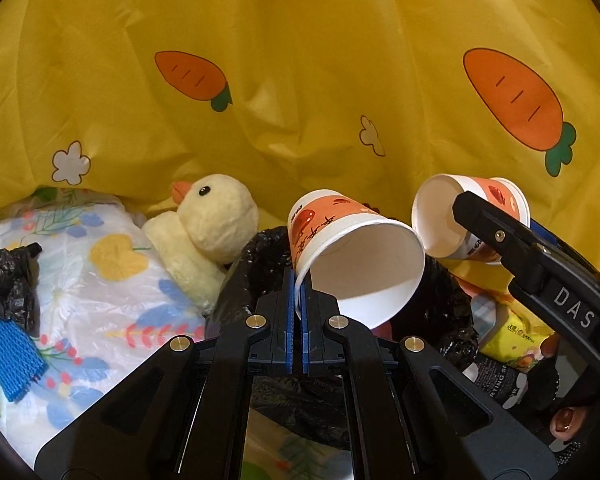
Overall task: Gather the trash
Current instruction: 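Open both tools to release the cups into the bin, then move both open tools back toward the mesh sleeves and pink bag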
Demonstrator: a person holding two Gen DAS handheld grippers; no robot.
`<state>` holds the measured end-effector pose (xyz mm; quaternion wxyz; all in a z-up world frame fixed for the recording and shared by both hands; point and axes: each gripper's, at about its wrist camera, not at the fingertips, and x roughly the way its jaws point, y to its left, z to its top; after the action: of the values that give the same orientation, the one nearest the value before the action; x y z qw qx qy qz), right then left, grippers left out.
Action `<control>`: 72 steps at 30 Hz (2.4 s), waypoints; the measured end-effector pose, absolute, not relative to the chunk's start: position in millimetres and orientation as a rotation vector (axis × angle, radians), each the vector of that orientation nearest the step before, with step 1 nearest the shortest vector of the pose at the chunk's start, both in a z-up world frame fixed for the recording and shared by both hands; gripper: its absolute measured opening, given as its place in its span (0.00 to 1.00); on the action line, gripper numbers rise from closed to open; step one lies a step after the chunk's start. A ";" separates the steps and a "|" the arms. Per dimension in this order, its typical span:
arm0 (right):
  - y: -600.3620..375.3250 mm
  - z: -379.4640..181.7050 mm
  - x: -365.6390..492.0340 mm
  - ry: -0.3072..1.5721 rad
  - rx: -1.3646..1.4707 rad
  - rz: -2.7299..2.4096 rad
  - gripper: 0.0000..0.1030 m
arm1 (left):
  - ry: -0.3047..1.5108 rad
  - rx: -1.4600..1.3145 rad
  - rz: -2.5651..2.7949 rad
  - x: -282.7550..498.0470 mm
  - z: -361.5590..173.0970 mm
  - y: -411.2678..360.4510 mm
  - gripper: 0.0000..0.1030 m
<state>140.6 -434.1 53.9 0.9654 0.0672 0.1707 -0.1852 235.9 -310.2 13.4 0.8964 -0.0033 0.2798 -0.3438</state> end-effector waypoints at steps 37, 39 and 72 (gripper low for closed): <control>-393.3 47.6 102.1 0.325 0.117 -0.371 0.86 | 0.435 -0.107 -0.366 166.3 29.9 -153.1 0.94; -385.3 43.7 97.6 0.325 0.107 -0.376 0.86 | 0.437 -0.111 -0.351 162.7 28.3 -143.9 0.94; -135.3 9.0 190.4 0.522 0.006 0.224 0.86 | 0.401 -0.161 0.191 169.5 22.5 89.3 0.94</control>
<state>190.5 -135.3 9.0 0.9600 0.0028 0.2574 0.1106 169.5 89.3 22.5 0.9722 -0.0798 0.1985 0.0947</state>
